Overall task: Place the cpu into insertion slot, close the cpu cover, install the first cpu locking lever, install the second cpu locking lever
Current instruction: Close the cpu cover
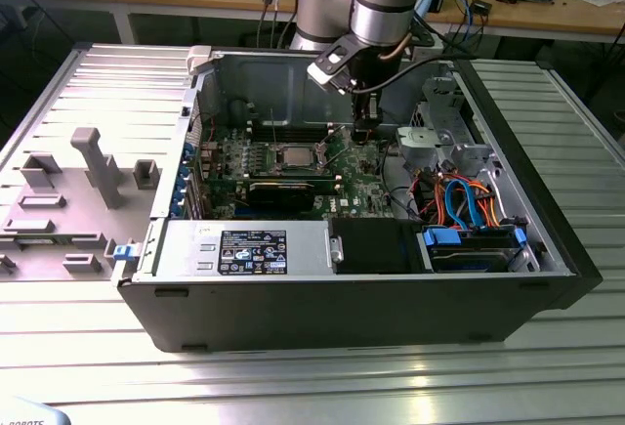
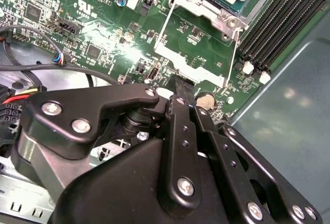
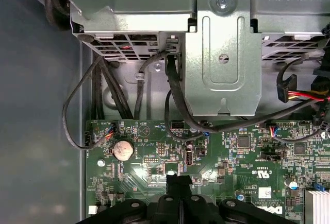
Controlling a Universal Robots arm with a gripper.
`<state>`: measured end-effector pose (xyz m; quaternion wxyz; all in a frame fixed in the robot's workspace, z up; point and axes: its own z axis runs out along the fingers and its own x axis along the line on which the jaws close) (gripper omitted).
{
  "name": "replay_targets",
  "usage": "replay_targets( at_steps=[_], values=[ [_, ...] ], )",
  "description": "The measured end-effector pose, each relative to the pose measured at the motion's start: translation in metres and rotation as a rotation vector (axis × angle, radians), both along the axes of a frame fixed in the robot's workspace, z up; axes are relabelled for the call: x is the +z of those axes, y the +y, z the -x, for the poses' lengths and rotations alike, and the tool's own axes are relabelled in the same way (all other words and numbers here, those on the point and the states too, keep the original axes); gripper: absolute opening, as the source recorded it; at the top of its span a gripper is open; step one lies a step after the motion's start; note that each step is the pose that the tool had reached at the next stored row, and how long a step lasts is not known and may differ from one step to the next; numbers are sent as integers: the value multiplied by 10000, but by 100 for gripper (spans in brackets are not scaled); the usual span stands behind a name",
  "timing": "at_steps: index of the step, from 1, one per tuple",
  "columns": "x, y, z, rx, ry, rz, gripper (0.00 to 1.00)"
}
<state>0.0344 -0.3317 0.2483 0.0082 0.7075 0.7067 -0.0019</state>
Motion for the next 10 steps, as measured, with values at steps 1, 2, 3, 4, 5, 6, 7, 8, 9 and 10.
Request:
replay_targets(
  at_steps=[1,2,3,4,5,6,7,8,9,10],
  values=[
    [-1,0,6,0,0,-1,11],
    [-2,0,18,0,1,-2,11],
    [-2,1,27,-2,1,-3,11],
    [-2,2,36,-4,1,-3,11],
    [-2,3,50,-6,1,-3,11],
    [-2,4,61,-8,1,-3,11],
    [-2,4,70,-10,0,-3,11],
    [-2,3,72,-11,0,-3,11],
    [-1,4,73,-9,1,-2,11],
    [-2,4,72,-8,0,-3,11]
  ],
)
